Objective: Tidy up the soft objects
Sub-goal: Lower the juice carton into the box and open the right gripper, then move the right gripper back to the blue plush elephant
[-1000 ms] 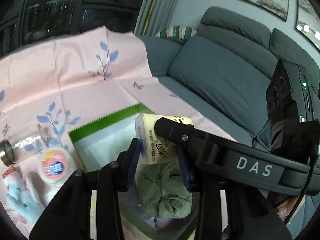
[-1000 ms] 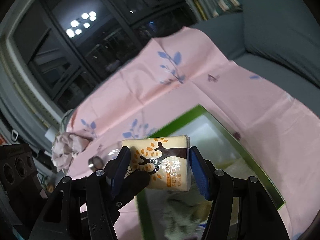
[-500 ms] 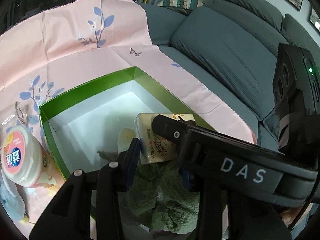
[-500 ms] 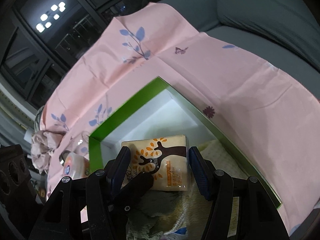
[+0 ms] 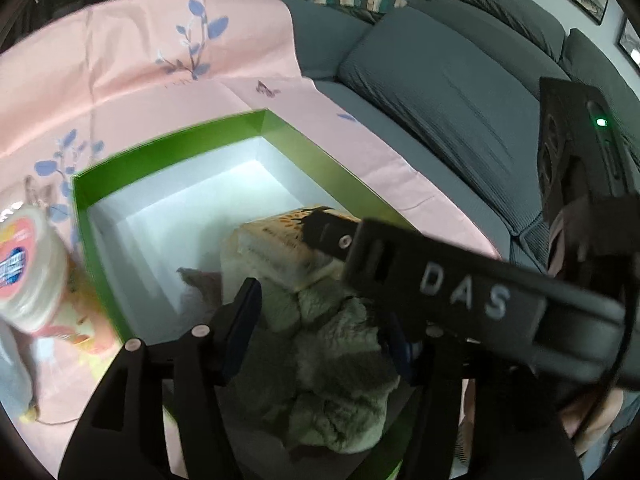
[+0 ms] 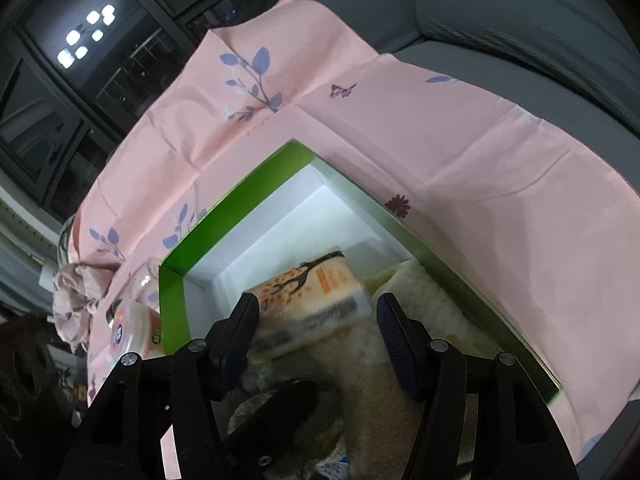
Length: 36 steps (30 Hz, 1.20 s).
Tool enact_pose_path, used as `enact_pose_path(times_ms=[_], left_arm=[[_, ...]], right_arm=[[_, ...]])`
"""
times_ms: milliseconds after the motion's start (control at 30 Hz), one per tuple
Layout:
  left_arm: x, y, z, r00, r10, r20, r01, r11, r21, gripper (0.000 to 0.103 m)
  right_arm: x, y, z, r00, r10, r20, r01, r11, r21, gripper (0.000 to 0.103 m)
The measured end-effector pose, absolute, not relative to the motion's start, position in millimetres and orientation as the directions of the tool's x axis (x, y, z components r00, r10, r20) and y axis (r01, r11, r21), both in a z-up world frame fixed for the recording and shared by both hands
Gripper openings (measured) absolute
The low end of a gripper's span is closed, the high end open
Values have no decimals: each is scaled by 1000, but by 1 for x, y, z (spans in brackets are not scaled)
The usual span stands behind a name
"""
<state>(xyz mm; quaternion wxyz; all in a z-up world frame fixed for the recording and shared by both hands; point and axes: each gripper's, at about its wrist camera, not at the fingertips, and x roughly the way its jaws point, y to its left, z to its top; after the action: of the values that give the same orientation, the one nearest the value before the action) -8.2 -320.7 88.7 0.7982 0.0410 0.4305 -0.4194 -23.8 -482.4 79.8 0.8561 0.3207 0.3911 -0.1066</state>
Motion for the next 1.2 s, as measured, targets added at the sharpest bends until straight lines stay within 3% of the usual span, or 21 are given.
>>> enact_pose_path(times_ms=[100,200,333,433,500,700,900,967,1200], left_arm=[[-17,-309,101,306,-650,-695,710,643,-288,66],[-28,-289,117,334,-672,-661,713,639,-289,78],[-40,-256,132,366,-699,-615,700,642,-314,82],[-47,-232,140,391,-699,-599,677,659,-327,87],[-53,-214,143,421,-698,-580,657,675,-336,91],[-65,-158,149,513,-661,-547,596,733,-327,92],[-56,-111,145,627,-494,-603,466,858,-218,93],[-54,-93,141,654,-471,-592,417,877,-237,93],[-37,-63,126,653,-446,-612,315,895,-316,93]], right_arm=[[-31,-481,87,691,39,-722,440,770,463,65],[-42,-479,98,731,1,-682,437,767,470,76],[-53,-468,114,805,-14,-593,364,800,476,78],[-62,-455,124,845,-6,-534,310,820,482,90],[-65,-444,130,860,-3,-510,277,842,463,90],[-62,-416,137,865,23,-501,224,875,428,90],[-69,-399,150,912,75,-403,138,869,475,92],[-71,-391,155,927,96,-363,102,866,490,101],[-63,-358,159,931,140,-338,32,890,455,103]])
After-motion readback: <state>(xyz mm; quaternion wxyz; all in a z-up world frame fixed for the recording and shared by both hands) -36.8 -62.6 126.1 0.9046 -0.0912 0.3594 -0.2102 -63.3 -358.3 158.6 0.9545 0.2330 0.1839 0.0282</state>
